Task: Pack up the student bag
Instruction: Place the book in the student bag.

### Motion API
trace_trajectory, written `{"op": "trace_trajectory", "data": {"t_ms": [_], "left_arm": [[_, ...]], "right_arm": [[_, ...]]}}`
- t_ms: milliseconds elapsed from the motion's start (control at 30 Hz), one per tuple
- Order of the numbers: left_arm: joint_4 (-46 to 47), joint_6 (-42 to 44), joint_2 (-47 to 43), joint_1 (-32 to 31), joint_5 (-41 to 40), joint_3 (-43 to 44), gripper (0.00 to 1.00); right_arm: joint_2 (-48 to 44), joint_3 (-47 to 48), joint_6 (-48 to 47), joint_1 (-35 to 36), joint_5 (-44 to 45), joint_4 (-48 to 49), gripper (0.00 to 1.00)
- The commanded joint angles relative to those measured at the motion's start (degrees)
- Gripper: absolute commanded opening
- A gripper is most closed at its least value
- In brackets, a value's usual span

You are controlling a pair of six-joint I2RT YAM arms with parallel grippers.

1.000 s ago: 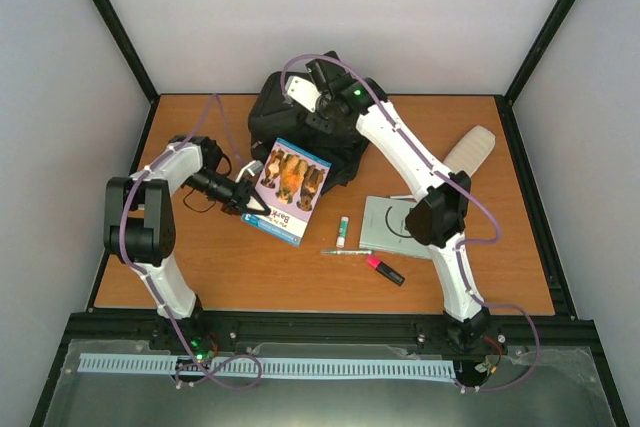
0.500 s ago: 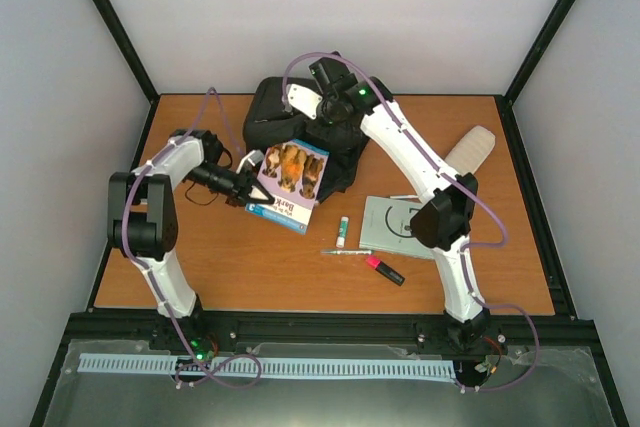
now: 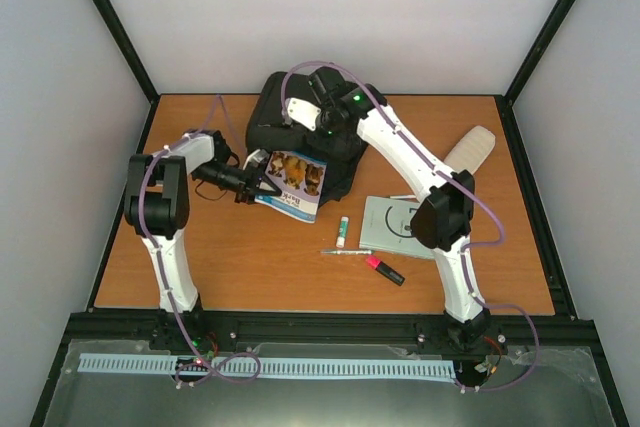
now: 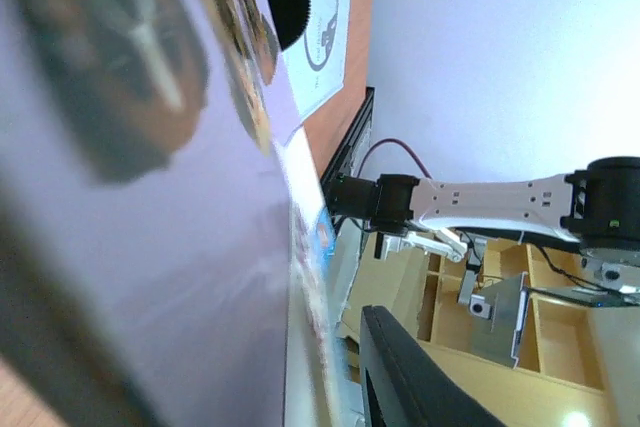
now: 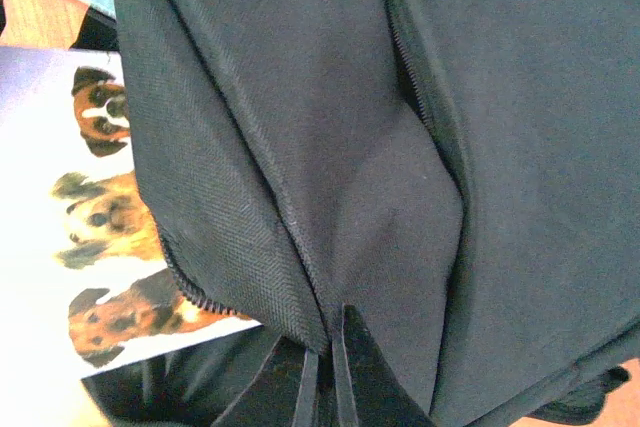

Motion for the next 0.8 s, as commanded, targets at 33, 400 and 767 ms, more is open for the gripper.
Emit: {"op": "trace_trajectory", "data": {"t_ms": [33,400,767], "left_arm": [[5.8,-7.3,-1.5,0.0,-3.9,-0.2,0.4],[12.9,-16.5,-18.1,0.0,-30.6,-11.1,0.61],[16.5,-1.6,-25.2,-1.1,-37.6,-0.3,0.55]], "right_arm": [[-4.2,-3.8,0.8,0.0,0.8,1.7,0.03],[-8.7,-12.4,6.4,-3.8,-6.3,0.5,0.39],[-19.7,-27.0,18.0,-8.6,-16.7,3.3,0.38]]}}
